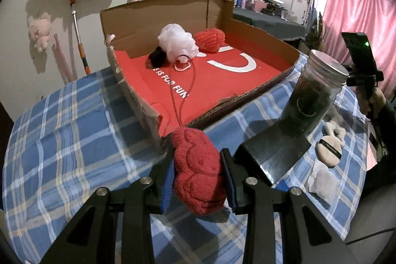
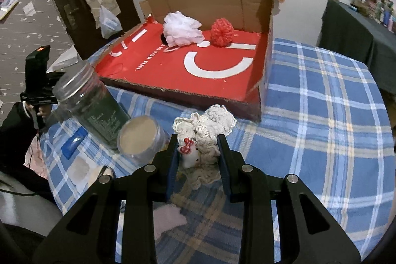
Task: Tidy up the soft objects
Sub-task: 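Lower the pouch and lace plush into the box and open both tools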
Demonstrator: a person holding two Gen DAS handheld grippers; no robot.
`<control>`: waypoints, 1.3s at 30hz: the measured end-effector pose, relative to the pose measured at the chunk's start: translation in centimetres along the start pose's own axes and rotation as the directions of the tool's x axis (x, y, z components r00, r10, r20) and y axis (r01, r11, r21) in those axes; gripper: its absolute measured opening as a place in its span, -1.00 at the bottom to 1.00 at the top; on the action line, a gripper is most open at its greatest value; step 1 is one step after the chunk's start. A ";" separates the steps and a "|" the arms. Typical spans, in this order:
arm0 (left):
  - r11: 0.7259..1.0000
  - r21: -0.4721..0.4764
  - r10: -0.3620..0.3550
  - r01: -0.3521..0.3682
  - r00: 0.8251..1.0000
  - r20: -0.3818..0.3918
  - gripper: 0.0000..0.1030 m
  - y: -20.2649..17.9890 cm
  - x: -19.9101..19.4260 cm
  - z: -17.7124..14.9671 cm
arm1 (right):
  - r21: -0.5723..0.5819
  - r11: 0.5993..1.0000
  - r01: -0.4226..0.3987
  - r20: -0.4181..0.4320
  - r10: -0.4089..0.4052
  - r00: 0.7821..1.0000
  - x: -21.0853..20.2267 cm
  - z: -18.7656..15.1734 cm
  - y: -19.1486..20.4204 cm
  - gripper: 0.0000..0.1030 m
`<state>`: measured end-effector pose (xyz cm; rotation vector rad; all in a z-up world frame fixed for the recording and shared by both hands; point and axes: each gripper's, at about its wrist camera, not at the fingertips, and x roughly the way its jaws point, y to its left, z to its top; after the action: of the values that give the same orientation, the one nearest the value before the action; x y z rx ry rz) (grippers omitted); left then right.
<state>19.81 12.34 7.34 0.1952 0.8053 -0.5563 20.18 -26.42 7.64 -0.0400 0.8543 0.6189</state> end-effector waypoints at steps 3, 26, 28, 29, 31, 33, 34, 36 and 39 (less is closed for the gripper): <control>1.000 0.021 0.001 -0.001 1.000 0.001 -0.29 0.1 0.1 0.7 | -0.010 1.000 -0.012 -0.001 0.012 1.000 0.2 0.5 0.0 -0.45; 0.996 -0.088 0.008 -0.009 1.000 -0.008 -0.28 -0.1 5.1 11.0 | -0.018 0.999 0.036 0.002 -0.036 0.999 6.1 10.4 0.8 -0.45; 0.993 -0.112 0.035 -0.038 0.999 -0.024 -0.28 0.3 6.1 11.8 | -0.020 0.995 0.093 -0.032 -0.094 0.995 7.7 11.6 0.5 -0.45; 0.991 -0.125 0.049 -0.054 0.998 -0.042 -0.28 0.6 6.8 12.3 | -0.020 0.993 0.120 -0.047 -0.121 0.992 8.4 12.1 0.4 -0.45; 0.986 -0.143 0.076 -0.086 0.994 -0.073 -0.28 1.2 7.8 12.8 | -0.019 0.985 0.174 -0.089 -0.175 0.981 10.1 13.1 -0.1 -0.45; 0.982 -0.152 0.097 -0.115 0.988 -0.119 -0.27 1.6 9.1 13.1 | -0.016 0.976 0.216 -0.123 -0.217 0.968 11.5 13.9 -0.5 -0.45; 0.979 -0.153 0.116 -0.136 0.984 -0.134 -0.27 1.7 9.7 13.2 | -0.018 0.971 0.237 -0.144 -0.237 0.961 12.3 14.2 -0.8 -0.45; 0.974 -0.156 0.136 -0.162 0.977 -0.167 -0.27 2.1 10.8 13.4 | -0.029 0.963 0.268 -0.183 -0.268 0.946 13.7 14.8 -1.1 -0.45; 0.966 -0.160 0.167 -0.201 0.965 -0.201 -0.27 2.6 11.9 13.6 | -0.064 0.947 0.315 -0.229 -0.321 0.919 15.7 15.2 -1.5 -0.45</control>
<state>36.47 4.73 7.88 0.1555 1.0023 -0.2891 39.31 -15.75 6.25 -0.2765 1.0450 0.3203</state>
